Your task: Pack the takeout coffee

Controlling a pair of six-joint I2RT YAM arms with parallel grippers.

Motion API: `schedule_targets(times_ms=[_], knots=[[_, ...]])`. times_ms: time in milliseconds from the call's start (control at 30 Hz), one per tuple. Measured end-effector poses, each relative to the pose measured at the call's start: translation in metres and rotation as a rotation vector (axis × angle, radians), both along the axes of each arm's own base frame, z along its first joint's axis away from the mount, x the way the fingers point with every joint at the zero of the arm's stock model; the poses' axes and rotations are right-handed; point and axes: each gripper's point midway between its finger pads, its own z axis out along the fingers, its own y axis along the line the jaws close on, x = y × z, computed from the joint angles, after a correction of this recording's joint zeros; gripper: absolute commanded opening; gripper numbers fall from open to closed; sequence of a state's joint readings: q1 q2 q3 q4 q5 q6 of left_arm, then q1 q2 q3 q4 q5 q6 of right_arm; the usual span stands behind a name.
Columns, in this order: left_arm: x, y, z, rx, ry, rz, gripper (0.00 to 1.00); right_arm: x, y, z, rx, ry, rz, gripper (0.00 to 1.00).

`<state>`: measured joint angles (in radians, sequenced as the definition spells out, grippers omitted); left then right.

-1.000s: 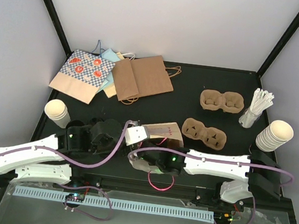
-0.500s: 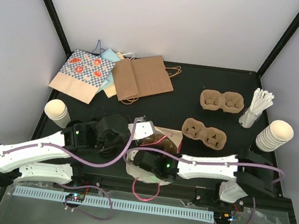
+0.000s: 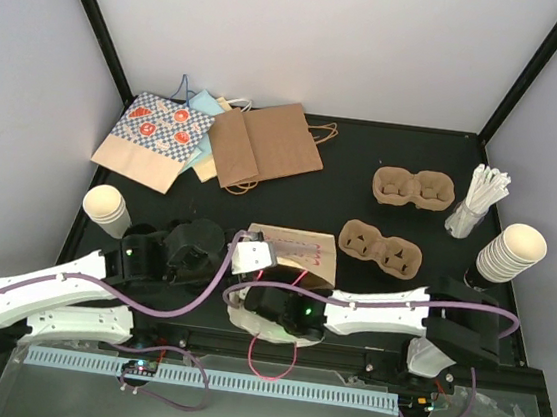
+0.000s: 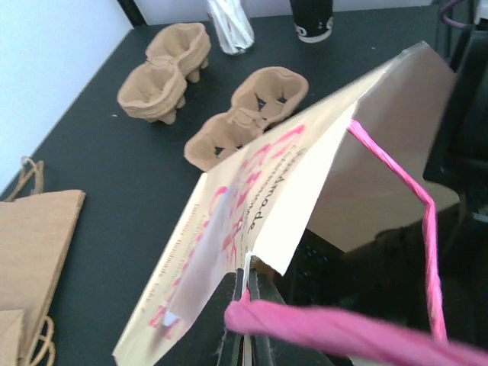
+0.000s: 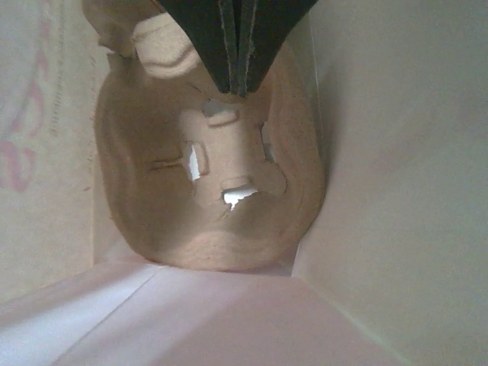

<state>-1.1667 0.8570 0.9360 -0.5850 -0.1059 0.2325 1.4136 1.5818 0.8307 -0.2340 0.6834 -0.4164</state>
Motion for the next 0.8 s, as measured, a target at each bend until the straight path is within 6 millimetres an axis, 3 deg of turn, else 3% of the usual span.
schedule_targets(times_ms=[200,400,600,800], knots=[[-0.012,-0.004,-0.017,-0.002,0.087,-0.017,0.04,0.002,-0.006,0.018,0.027,-0.023,-0.014,0.01],[-0.022,-0.007,-0.026,0.004,0.129,-0.031,0.04,-0.001,-0.012,0.017,-0.008,-0.043,-0.025,0.01],[-0.025,-0.006,-0.029,0.01,0.148,-0.028,0.04,-0.018,-0.014,0.013,-0.03,-0.033,-0.006,0.01],[-0.023,-0.005,-0.029,0.006,0.152,-0.008,0.04,-0.029,-0.013,-0.001,-0.058,-0.012,0.005,0.01]])
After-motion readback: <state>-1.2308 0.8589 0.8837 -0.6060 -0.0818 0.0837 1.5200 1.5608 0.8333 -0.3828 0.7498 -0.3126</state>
